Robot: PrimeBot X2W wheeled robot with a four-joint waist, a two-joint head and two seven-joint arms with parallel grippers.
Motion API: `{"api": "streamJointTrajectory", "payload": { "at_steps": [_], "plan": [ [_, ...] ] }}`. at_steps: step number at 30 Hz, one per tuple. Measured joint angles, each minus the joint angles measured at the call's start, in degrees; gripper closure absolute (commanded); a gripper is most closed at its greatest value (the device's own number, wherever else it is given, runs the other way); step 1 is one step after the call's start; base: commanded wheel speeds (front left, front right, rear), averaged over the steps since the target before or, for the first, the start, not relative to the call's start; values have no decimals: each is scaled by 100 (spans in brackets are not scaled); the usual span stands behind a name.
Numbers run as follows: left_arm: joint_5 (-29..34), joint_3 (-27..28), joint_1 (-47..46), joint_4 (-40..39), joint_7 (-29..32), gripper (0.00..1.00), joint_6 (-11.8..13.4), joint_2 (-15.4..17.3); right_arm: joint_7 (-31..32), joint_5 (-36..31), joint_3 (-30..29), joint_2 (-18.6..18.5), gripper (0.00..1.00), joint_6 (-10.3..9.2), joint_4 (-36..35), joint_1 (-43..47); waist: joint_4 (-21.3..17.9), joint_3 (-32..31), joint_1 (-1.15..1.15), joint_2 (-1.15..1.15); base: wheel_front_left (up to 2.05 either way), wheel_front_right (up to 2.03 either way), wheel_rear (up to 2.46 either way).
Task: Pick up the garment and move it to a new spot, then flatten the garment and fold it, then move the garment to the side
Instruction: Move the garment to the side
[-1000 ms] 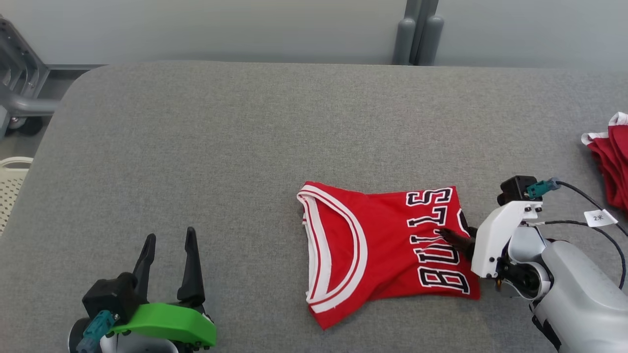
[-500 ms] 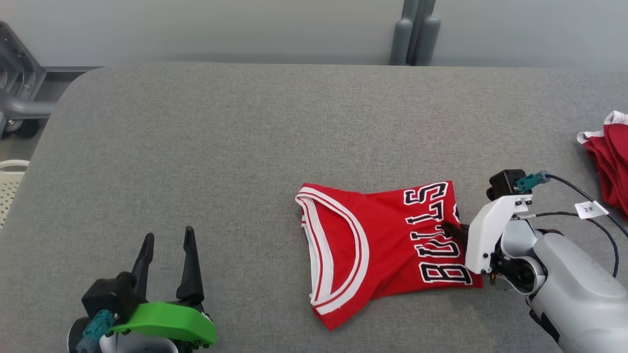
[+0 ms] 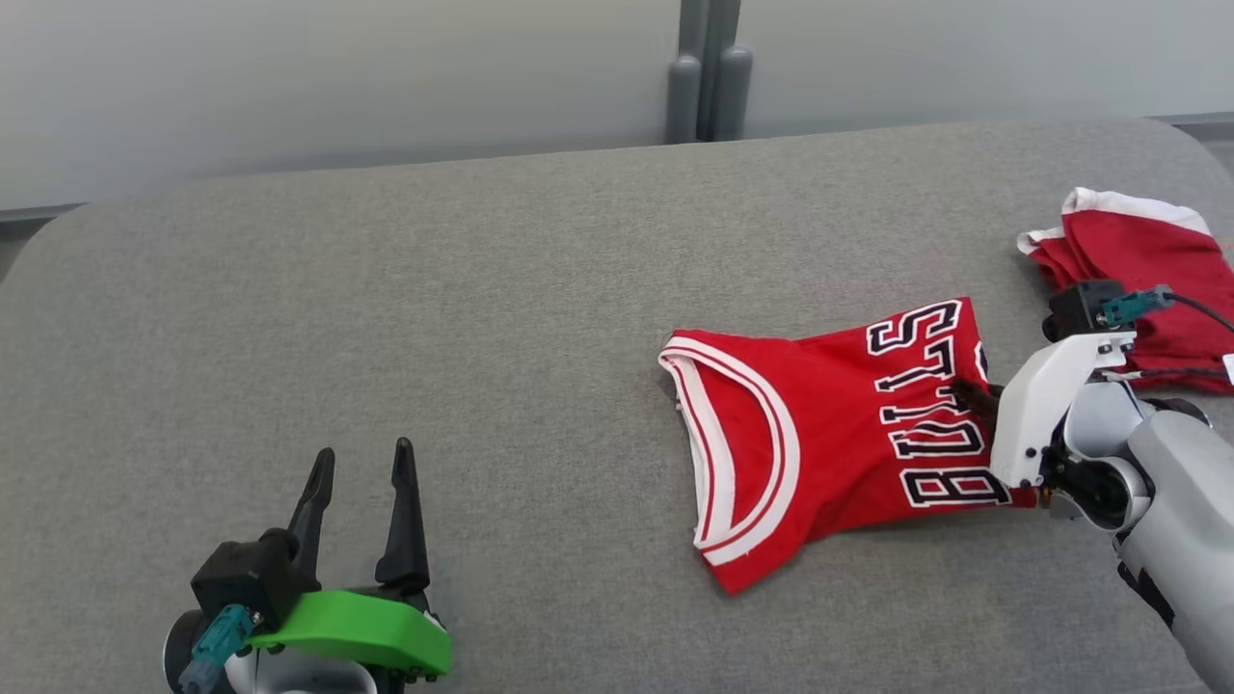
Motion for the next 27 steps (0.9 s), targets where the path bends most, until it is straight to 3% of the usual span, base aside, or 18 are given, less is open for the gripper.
{"api": "streamJointTrajectory", "payload": {
  "at_steps": [17,27],
  "plan": [
    [86,8,-92,267,-124,0,-47,-147,255,-152,-178,-350,100,-1,-279,-349,-1329,-122,0,0,0,0,0],
    [86,15,-143,370,-133,0,-96,-188,307,-344,-311,-190,100,-1,-324,-525,-1479,-113,0,0,0,0,0]
  ]
}}
